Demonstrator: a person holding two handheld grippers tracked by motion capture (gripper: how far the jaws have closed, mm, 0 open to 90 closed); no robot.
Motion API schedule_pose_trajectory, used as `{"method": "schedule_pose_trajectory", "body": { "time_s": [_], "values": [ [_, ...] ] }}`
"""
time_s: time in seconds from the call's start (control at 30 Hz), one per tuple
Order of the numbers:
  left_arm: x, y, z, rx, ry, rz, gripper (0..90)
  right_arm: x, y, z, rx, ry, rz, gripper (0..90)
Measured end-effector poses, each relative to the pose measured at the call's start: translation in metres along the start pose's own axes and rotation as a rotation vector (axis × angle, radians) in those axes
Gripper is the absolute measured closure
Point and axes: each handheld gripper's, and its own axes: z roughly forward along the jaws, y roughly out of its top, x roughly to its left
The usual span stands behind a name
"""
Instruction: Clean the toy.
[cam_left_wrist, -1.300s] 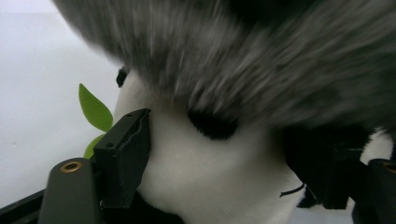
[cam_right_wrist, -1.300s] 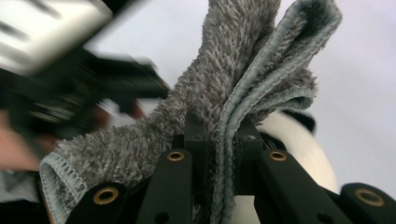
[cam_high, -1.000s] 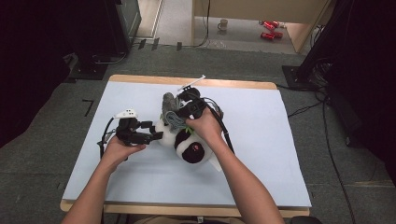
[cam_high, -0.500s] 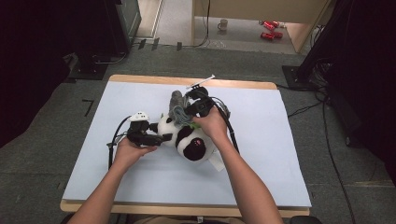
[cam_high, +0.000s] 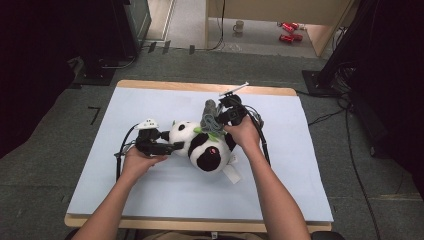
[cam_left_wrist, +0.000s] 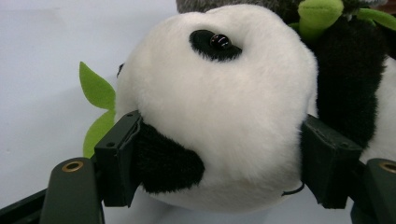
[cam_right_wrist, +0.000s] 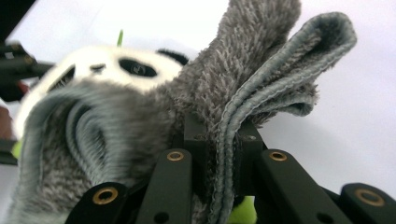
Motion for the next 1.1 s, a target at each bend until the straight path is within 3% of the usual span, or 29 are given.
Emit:
{"method": "schedule_pose_trajectory", "body": {
  "time_s": [0.23, 0.43, 0.47, 0.57, 0.67, 0.73, 0.83, 0.9, 1.1],
  "values": [
    [-0.002, 0.005, 0.000, 0.009, 0.008, -0.004, 25.4, 0.019, 0.020, -0.018, -0.070, 0.043, -0.036, 80.6],
    [-0.001, 0.005, 0.000, 0.007, 0.000, -0.006, 25.4, 0.054, 0.039, -0.024, -0.095, 0.096, -0.111, 80.5],
    [-0.001, 0.006, 0.000, 0.008, 0.000, -0.007, 25.4, 0.067, 0.042, -0.020, -0.088, 0.119, -0.135, 80.5],
    [-0.002, 0.006, -0.001, 0.005, 0.003, -0.016, 25.4, 0.078, 0.043, -0.010, -0.069, 0.139, -0.156, 80.4],
    [-0.003, 0.007, -0.001, 0.000, 0.008, -0.024, 25.5, 0.090, 0.037, 0.011, 0.006, 0.138, -0.188, 80.3],
    [-0.003, 0.007, 0.000, 0.005, 0.012, -0.037, 25.7, 0.093, 0.026, 0.030, 0.049, 0.144, -0.198, 80.3],
    [0.000, 0.006, 0.000, 0.009, 0.001, -0.033, 25.7, 0.091, 0.022, 0.032, 0.045, 0.135, -0.207, 79.9],
    [-0.001, 0.005, 0.001, -0.002, -0.001, -0.031, 26.0, 0.087, 0.021, 0.028, 0.046, 0.111, -0.233, 79.3],
    [-0.003, 0.004, 0.003, -0.034, 0.007, -0.025, 27.2, 0.066, 0.019, 0.015, 0.035, 0.098, -0.200, 79.3]
  ]
}}
